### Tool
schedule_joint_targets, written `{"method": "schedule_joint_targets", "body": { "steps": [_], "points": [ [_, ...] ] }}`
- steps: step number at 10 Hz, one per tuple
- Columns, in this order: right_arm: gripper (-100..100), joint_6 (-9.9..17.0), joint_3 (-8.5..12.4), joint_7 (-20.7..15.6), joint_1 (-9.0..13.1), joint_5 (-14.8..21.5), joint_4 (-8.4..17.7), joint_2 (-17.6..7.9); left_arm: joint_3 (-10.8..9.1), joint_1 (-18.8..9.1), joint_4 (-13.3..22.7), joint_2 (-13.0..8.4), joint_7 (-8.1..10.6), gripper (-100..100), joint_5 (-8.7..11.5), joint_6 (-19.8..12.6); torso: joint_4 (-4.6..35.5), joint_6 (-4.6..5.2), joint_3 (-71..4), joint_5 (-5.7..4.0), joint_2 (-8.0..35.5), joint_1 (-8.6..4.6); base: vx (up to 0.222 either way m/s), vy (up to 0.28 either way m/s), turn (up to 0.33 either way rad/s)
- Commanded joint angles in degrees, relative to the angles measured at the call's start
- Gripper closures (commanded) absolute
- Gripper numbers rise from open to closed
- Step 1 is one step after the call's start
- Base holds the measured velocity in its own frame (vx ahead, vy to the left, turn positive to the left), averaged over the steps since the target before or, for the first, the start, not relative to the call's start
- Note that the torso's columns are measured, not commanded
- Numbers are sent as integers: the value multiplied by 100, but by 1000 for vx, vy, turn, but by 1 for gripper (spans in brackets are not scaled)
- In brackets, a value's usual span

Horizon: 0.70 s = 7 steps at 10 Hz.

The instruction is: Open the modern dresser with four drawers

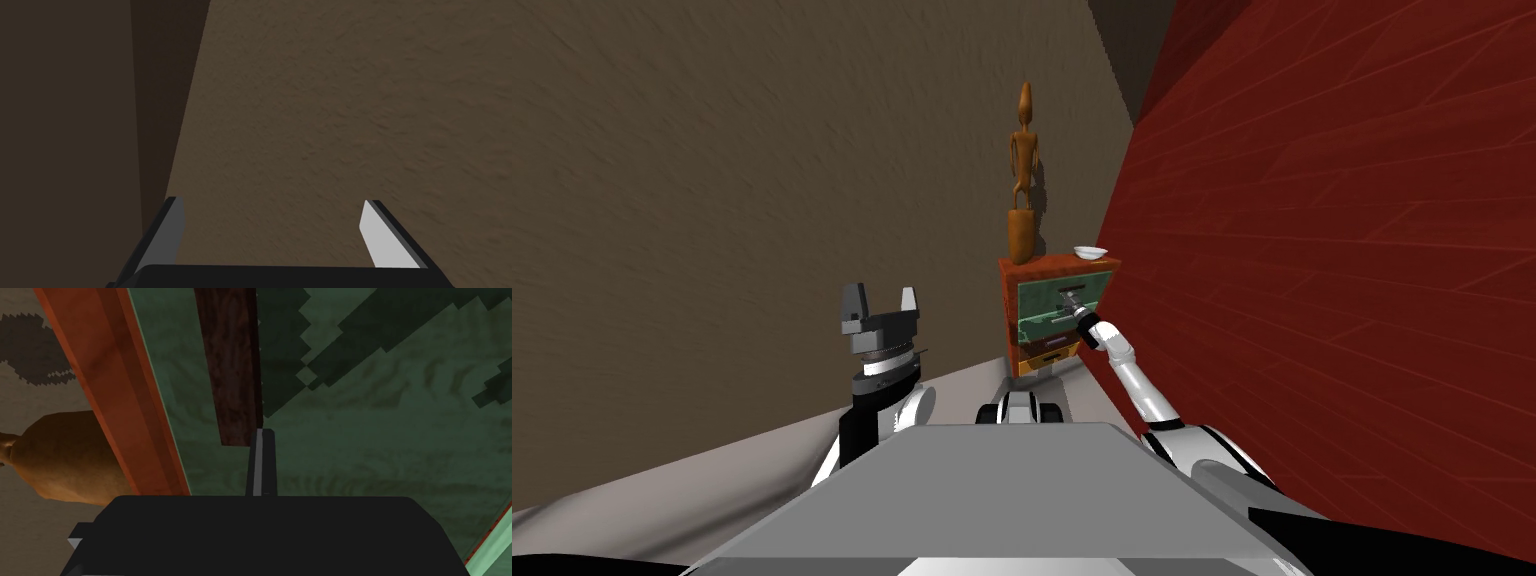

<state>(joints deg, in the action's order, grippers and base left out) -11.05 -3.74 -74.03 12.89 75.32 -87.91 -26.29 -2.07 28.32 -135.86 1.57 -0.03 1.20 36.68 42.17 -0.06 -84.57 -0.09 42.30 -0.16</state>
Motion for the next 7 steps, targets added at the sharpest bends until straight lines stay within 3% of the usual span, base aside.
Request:
{"method": "schedule_joint_targets", "body": {
  "steps": [1,4,5,6,7],
  "points": [
    [100,-88,2,-210,-16,-330,30,-121,0,0,0,0,0,0,0,0,9,4,4,4,6,6,-148,-1,-52],
    [100,-167,5,-410,-17,-664,49,-252,0,-1,0,0,0,0,0,0,13,6,4,9,4,12,-148,-14,-39],
    [100,-147,4,-367,-20,-597,42,-222,0,-1,0,0,0,0,0,0,11,5,0,9,-2,17,-67,-2,-9],
    [-100,-158,11,-322,54,-604,129,-365,0,0,0,0,0,0,0,0,5,4,-14,11,-27,21,79,65,43],
    [-100,-159,13,-302,77,-604,156,-408,0,2,0,0,0,0,0,0,-5,1,-37,16,-63,41,140,76,26]
  ]
}}
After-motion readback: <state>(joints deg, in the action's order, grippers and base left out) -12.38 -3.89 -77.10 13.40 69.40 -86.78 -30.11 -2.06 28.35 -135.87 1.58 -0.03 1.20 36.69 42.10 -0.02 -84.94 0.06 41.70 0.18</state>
